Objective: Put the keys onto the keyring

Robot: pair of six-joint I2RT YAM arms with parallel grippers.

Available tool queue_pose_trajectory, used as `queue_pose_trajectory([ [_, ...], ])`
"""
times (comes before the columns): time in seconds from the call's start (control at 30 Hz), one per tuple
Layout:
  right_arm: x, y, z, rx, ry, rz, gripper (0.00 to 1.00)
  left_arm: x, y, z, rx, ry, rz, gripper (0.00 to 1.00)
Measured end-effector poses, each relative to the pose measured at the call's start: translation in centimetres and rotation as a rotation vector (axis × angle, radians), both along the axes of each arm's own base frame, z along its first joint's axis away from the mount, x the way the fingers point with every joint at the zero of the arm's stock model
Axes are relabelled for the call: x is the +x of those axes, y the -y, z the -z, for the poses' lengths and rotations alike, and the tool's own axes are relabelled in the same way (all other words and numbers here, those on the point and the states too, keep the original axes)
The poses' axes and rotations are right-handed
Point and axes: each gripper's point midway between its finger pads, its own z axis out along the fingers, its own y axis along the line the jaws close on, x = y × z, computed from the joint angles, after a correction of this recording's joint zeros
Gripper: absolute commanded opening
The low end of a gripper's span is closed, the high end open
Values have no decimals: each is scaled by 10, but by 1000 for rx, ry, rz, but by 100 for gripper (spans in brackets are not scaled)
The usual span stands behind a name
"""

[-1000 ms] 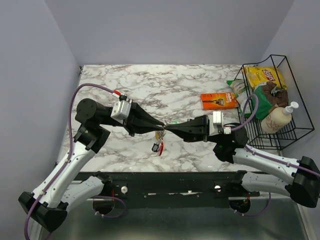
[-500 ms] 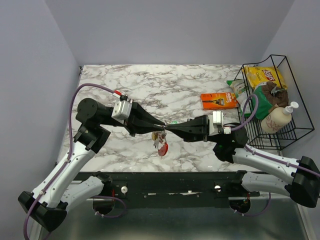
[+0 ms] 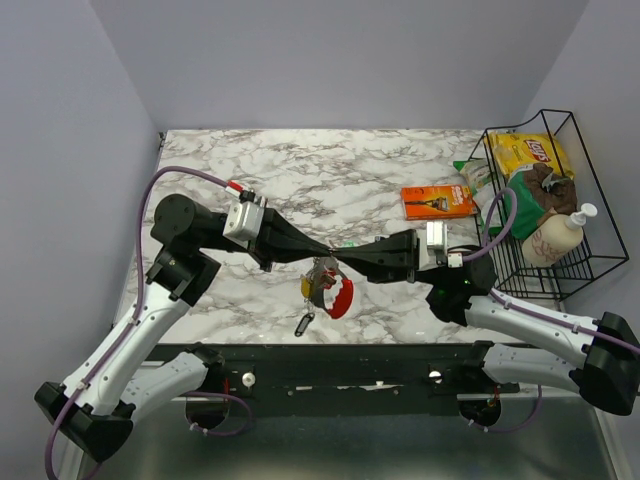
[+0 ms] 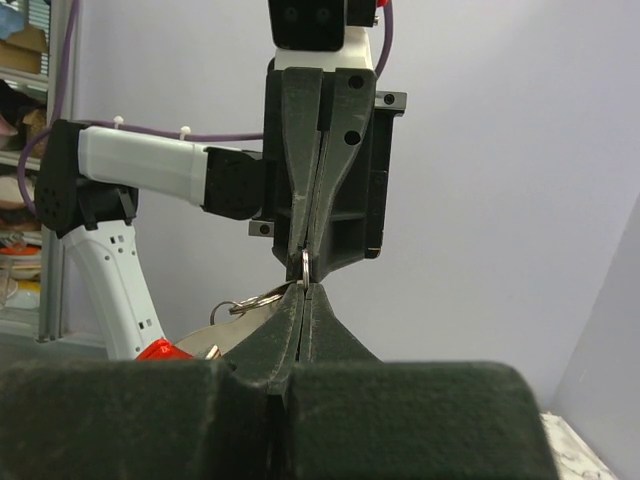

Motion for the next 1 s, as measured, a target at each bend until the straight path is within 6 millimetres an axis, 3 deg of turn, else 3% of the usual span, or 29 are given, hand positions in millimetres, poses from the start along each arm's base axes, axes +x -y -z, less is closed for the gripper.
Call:
queue_pose_trajectory([
  [0.13, 1, 0, 0, 1, 0, 3, 2, 0, 0, -1, 9, 13, -9, 0],
  [0.27, 5, 0, 0, 2, -11, 19, 25, 5, -1, 0, 23, 30, -49, 0],
  [0.47, 15, 2, 5, 8, -45, 72, 46, 11, -5, 8, 60, 64, -127, 0],
  [0.77, 13, 15, 2, 37, -24, 116, 58, 31, -17, 28, 123, 151, -301, 0],
  [1.0, 14, 16, 2, 31, -4, 134, 59, 36, -35, 37, 152, 287, -408, 0],
])
